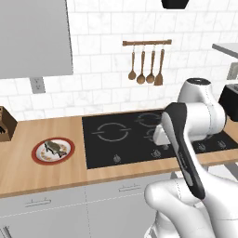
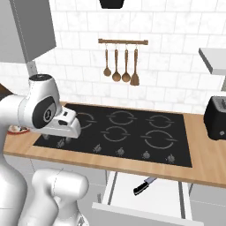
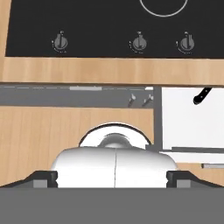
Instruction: Pick up the knife from the drawer and place it on the cutting board. Then place the meat from the plate to the cutting board.
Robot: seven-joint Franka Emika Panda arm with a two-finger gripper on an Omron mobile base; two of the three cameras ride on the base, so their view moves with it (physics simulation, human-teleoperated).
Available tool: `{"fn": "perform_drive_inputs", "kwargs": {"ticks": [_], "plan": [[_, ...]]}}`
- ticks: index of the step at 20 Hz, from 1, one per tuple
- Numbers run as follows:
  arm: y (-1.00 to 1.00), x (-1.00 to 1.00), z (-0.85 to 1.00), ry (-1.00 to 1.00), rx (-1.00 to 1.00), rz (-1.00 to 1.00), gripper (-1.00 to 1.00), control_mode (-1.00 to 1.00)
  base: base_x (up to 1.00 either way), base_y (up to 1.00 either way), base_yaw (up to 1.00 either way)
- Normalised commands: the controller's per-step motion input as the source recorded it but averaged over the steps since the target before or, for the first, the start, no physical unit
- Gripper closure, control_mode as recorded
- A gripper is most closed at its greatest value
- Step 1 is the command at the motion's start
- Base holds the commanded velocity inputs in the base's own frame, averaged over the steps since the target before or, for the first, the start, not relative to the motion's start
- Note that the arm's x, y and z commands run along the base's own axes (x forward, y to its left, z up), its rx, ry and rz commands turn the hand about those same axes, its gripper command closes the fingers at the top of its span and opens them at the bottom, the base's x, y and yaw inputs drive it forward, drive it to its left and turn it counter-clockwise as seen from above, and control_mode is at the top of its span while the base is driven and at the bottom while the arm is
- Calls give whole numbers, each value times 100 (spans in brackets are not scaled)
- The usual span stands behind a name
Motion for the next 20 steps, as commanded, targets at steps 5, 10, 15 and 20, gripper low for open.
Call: {"fn": "perform_drive_inputs", "kwargs": {"ticks": [5,10,15,20], "plan": [[0,-7,0,0,2,0,-100,-100,0,0,0],[0,0,0,0,0,0,-100,-100,0,0,0],[0,0,0,0,0,0,-100,-100,0,0,0],[0,0,0,0,0,0,-100,100,-7,1,0]]}}
